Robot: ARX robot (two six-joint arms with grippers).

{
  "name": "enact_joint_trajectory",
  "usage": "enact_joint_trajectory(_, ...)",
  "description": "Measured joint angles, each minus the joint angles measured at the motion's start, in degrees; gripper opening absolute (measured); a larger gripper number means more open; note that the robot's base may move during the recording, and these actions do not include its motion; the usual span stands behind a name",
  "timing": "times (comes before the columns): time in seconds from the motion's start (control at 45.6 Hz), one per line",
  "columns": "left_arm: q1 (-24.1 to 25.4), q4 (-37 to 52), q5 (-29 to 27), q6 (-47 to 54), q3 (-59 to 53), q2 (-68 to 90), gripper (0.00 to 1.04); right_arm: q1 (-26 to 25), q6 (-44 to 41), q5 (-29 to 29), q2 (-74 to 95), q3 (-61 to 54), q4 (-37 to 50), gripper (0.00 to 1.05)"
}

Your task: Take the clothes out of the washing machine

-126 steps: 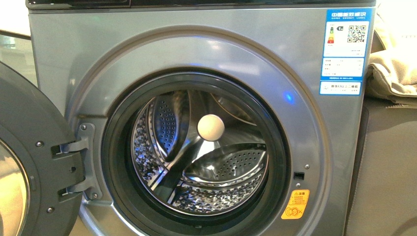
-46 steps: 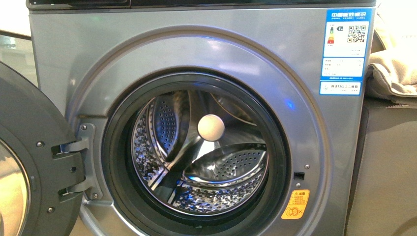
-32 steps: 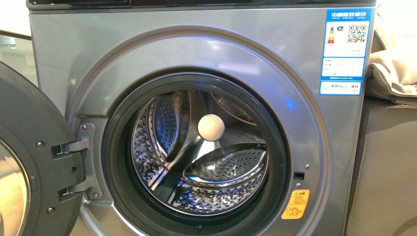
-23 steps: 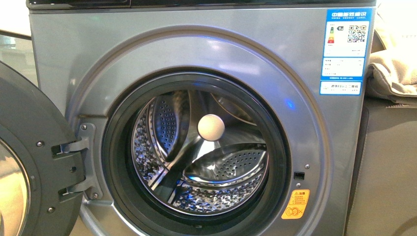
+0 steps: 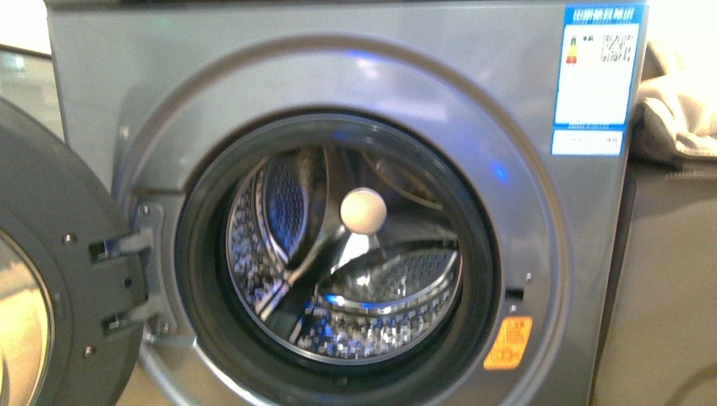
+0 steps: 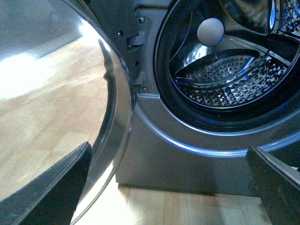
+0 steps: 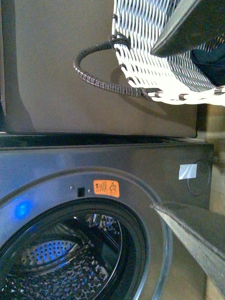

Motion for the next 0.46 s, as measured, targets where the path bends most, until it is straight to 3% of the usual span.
enact_joint_trajectory(0.044,0.02,0.00,0.00,-0.02,0.00,0.00,0.99,0.00,0.07,0.00,0.00,0.00,0.00,0.99)
enact_joint_trajectory(0.46,0.00,0.00,0.00,-0.02,0.00,0.00,0.98,0.00,0.02,0.00,0.00,0.00,0.00,0.97)
